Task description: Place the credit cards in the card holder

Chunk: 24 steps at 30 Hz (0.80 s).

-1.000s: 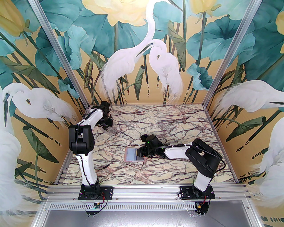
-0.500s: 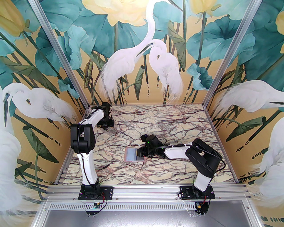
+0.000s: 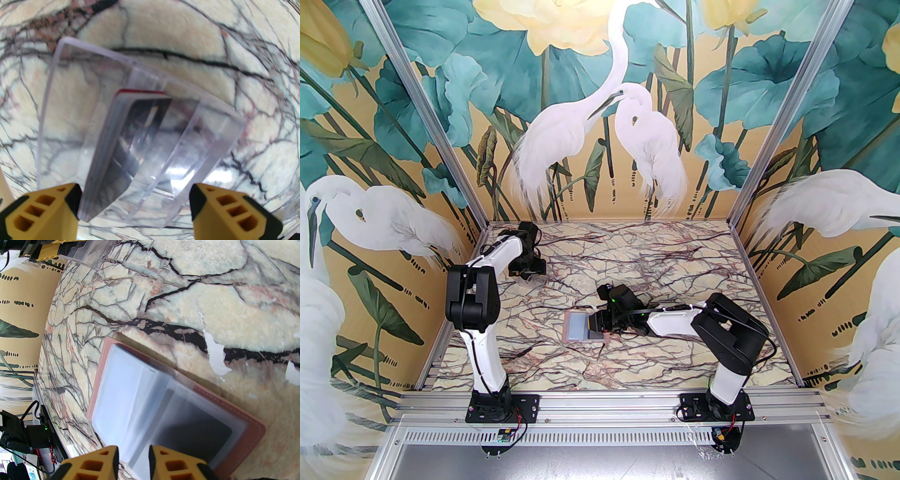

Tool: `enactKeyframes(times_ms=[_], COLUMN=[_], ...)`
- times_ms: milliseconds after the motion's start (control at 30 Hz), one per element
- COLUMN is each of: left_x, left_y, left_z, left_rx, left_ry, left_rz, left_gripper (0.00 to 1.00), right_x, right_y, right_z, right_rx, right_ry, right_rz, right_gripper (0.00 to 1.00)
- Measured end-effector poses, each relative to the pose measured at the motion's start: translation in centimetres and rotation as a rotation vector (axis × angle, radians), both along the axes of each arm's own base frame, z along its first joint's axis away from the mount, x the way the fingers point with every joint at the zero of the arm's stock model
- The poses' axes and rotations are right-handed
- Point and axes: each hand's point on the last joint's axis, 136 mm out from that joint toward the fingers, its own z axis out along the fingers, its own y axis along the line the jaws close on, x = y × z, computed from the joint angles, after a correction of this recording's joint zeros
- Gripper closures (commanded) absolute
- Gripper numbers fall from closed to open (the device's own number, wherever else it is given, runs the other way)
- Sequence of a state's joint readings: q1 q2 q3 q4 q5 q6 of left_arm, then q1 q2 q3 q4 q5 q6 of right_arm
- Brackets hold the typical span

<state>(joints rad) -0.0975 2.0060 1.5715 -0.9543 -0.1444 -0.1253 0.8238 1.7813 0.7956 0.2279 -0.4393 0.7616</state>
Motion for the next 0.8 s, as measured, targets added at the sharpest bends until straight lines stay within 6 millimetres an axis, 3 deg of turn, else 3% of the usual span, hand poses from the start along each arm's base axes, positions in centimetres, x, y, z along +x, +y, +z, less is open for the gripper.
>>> enactKeyframes(times_ms=[467, 633, 800], left_x=[-5.4, -6.1, -5.8], left_y=[-4.1, -4.4, -4.0], left_z=[0.6, 1.2, 3.2], left_rx=[-0.158, -0.170, -0.153], left_ry=[-0.004, -0.005, -0.035], left_rz=[0.037, 0.041, 0.047], left_gripper=[0.19, 0.18, 0.18], right_x=[0.0, 0.0, 0.1], right_y=[0.0, 0.0, 0.2], right_z=[0.0, 0.0, -0.3], right_rx=[0.001, 0.001, -0.004], right_ry=[0.002, 0.002, 0.007], right_rz=[0.002, 0.002, 0.002], right_gripper=[0.70, 0.69, 0.70])
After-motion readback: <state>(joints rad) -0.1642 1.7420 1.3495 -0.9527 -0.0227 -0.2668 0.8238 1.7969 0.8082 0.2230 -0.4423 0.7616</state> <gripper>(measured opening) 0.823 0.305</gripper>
